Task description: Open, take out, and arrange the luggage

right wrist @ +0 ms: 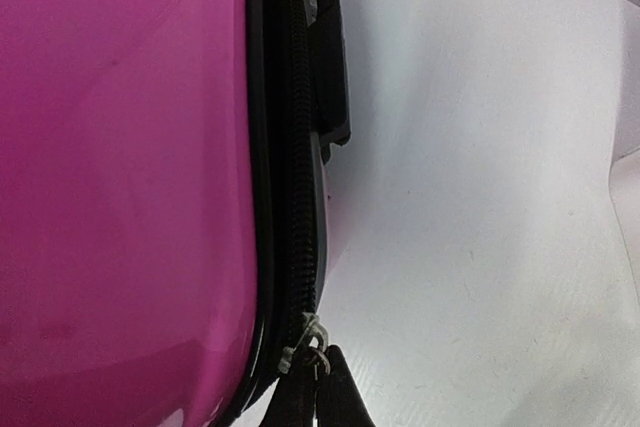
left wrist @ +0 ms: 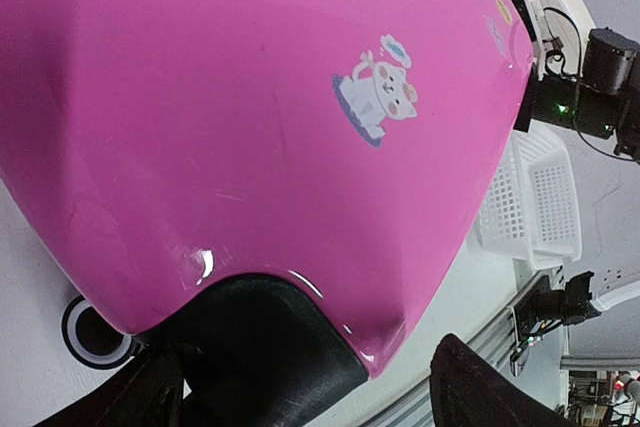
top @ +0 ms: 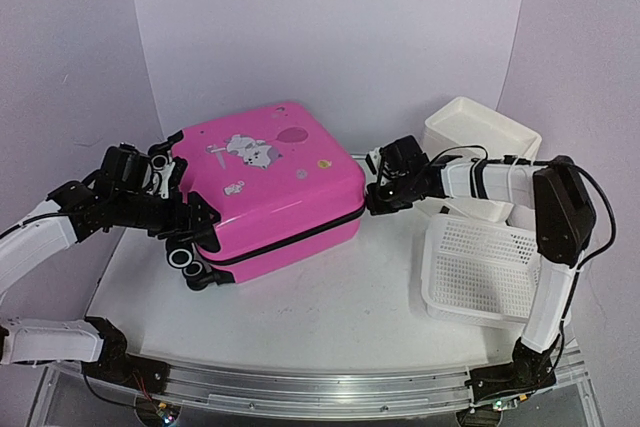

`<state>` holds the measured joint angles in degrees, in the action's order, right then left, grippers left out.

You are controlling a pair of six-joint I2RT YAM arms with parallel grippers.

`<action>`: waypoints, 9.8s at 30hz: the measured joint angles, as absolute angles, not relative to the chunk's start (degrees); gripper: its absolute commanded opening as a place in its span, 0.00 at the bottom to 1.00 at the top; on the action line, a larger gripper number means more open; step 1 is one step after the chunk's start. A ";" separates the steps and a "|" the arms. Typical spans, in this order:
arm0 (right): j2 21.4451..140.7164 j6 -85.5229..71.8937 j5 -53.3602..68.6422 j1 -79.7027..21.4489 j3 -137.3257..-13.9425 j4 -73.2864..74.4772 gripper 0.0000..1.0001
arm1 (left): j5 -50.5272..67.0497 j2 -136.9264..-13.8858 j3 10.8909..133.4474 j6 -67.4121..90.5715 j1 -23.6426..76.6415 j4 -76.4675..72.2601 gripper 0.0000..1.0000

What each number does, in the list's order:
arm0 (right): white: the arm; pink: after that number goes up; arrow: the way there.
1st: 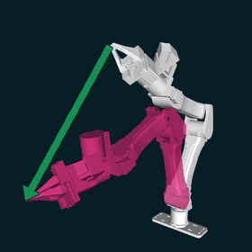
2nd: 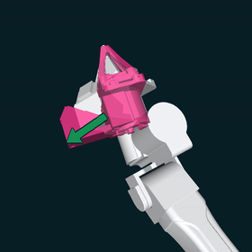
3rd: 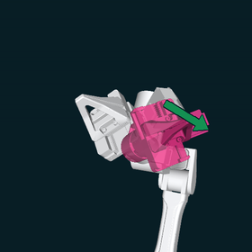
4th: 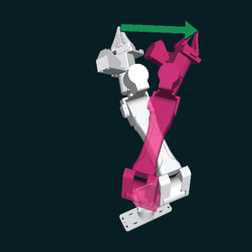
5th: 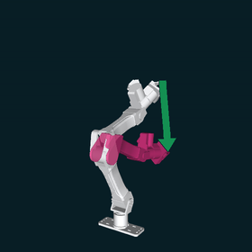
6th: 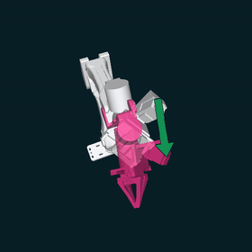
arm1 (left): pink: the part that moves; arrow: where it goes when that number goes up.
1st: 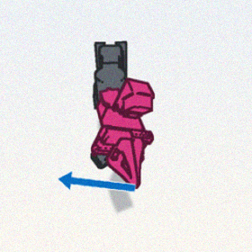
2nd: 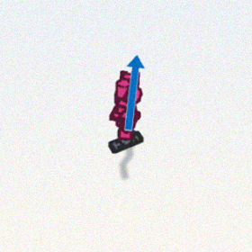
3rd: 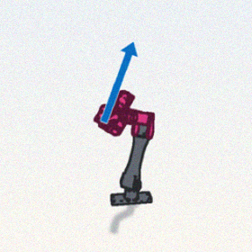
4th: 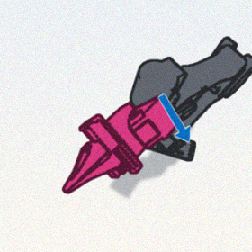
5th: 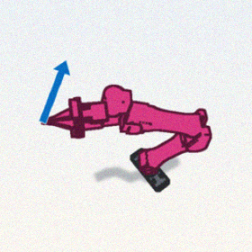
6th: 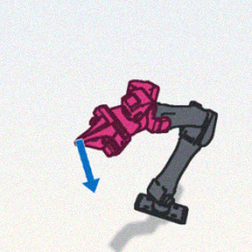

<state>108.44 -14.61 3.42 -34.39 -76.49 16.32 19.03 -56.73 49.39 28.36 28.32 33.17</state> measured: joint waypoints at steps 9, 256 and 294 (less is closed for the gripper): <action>101.36 -13.08 5.43 -34.48 -71.44 25.12 0.00 | 21.37 -60.51 52.88 25.26 28.80 36.99 0.84; 105.97 -15.20 3.66 -59.35 -46.28 -39.70 0.01 | 26.44 -78.76 76.36 26.22 36.62 44.97 0.99; 103.37 -20.32 33.89 -39.79 -50.06 -25.34 0.00 | 27.49 -87.50 75.22 4.82 2.72 33.12 0.81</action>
